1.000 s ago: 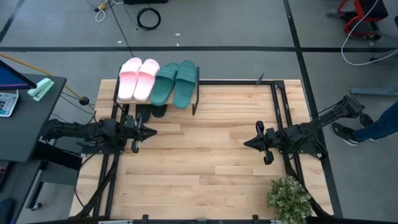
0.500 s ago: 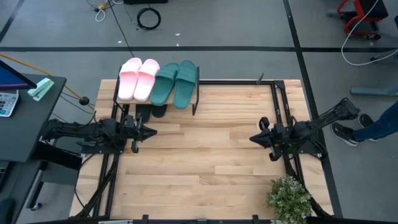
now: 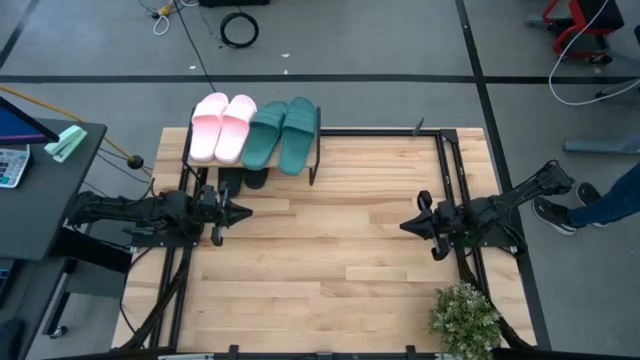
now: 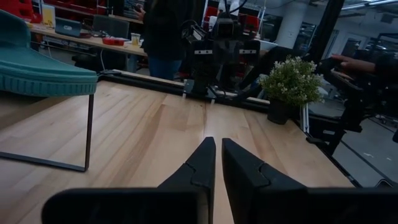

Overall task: Pick and place slides into the shelf
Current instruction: Return to Home Position

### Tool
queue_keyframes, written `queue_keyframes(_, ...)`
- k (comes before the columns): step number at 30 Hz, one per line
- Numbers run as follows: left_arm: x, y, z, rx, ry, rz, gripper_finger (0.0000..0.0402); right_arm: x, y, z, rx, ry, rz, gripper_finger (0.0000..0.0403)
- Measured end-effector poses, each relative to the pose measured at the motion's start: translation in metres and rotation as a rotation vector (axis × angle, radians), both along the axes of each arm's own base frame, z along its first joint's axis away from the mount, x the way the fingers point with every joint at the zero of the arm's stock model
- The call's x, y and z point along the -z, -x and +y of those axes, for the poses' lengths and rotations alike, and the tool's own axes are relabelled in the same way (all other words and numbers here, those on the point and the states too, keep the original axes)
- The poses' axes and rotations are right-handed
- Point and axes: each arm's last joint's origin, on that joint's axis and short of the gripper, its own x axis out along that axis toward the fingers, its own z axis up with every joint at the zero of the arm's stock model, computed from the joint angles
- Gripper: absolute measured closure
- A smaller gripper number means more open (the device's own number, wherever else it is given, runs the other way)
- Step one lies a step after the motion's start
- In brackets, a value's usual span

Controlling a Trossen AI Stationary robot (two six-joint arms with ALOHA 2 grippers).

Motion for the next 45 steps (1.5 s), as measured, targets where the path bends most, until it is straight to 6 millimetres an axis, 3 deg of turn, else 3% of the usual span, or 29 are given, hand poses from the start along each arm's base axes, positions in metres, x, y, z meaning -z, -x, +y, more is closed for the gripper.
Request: queue_keyframes(45,0.0000,0.0000,0.0000,0.000,0.000,0.000,0.0366,0.0052,-0.0002,0.0001,0.000,0.020,0.048,0.0398)
